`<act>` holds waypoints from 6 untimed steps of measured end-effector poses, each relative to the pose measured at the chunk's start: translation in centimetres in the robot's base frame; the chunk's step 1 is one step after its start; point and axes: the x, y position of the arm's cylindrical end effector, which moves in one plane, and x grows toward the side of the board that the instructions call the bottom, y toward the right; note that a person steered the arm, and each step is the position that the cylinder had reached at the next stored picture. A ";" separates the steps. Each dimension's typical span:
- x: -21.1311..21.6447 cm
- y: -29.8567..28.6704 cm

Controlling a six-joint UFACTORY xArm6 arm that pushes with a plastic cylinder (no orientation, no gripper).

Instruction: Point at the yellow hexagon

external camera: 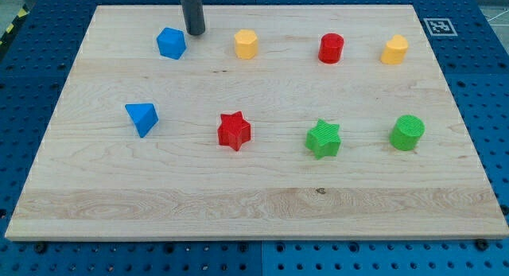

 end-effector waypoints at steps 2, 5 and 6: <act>2.4 -1.9; -0.9 -1.2; 1.5 3.3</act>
